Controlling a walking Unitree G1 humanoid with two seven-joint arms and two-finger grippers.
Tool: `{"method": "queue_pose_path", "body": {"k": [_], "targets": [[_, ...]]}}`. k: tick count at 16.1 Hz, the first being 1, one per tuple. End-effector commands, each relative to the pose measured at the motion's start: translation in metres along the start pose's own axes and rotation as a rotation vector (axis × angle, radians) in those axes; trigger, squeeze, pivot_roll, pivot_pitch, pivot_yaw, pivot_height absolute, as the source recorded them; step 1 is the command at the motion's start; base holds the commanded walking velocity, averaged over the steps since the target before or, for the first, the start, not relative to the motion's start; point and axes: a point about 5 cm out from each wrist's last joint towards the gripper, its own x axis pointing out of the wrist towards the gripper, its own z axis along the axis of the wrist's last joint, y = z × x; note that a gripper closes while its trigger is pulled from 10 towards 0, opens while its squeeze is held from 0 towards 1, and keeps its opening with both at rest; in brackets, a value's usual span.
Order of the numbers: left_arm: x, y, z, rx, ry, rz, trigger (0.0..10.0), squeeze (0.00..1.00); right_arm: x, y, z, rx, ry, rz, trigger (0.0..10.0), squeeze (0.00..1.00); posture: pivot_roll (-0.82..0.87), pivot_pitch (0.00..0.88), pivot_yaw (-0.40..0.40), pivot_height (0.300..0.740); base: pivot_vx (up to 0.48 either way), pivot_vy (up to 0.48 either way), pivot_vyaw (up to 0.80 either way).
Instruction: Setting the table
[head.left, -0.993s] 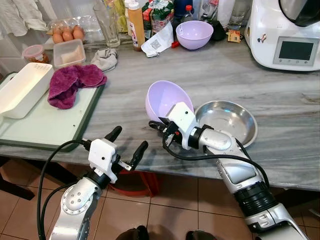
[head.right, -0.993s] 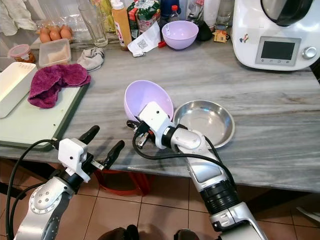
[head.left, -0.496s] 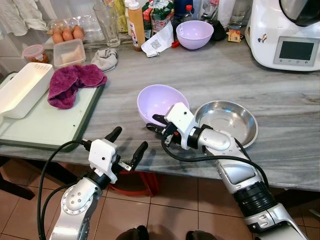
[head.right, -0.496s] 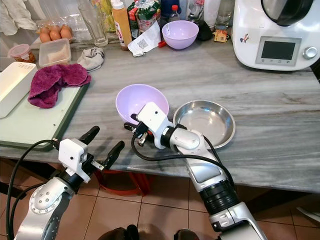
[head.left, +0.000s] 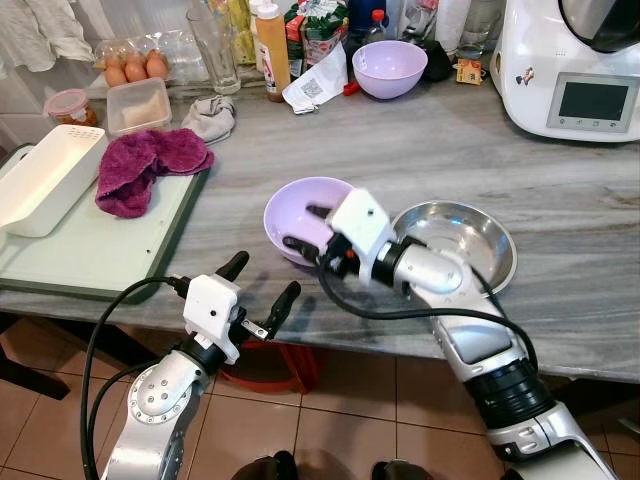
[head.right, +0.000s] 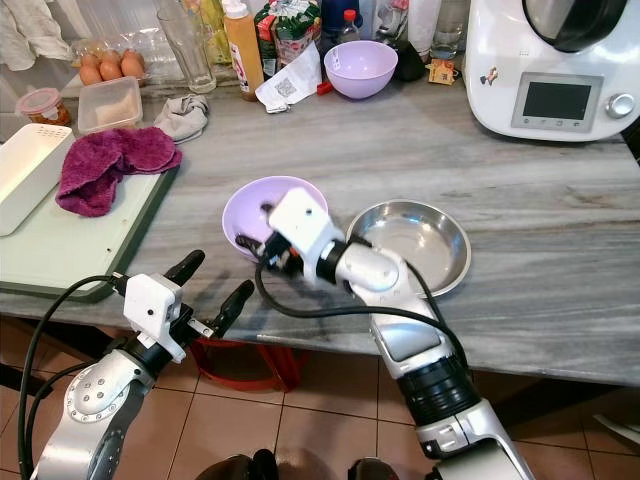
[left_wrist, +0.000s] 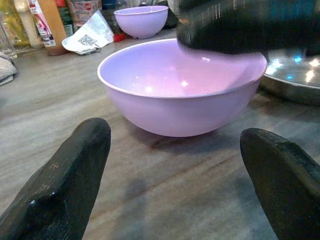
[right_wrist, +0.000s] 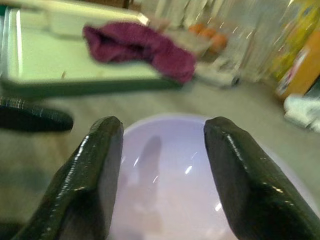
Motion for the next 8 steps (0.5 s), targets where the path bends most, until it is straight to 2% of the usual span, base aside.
{"method": "queue_pose_path", "body": {"k": [1, 5, 6, 8], "targets": [[0.0, -0.001, 0.001, 0.008, 0.004, 0.003, 10.0, 0.0, 0.0, -0.004, 0.016, -0.036, -0.059, -0.034, 10.0, 1.0, -0.12, 0.167, 0.081, 0.74, 0.0, 0.0, 0.0], [0.002, -0.001, 0.004, -0.001, -0.022, 0.011, 10.0, 0.0, -0.018, -0.023, 0.022, -0.056, -0.106, -0.247, 10.0, 1.0, -0.13, 0.168, 0.077, 0.74, 0.0, 0.0, 0.0], [0.002, -0.001, 0.004, -0.002, -0.021, 0.012, 10.0, 0.0, -0.027, -0.029, 0.022, -0.071, -0.105, -0.322, 10.0, 1.0, -0.13, 0.169, 0.078, 0.74, 0.0, 0.0, 0.0], [0.003, 0.0, 0.003, -0.002, -0.019, 0.013, 10.0, 0.0, -0.034, -0.034, 0.021, -0.082, -0.094, -0.373, 10.0, 1.0, -0.14, 0.169, 0.078, 0.74, 0.0, 0.0, 0.0]]}}
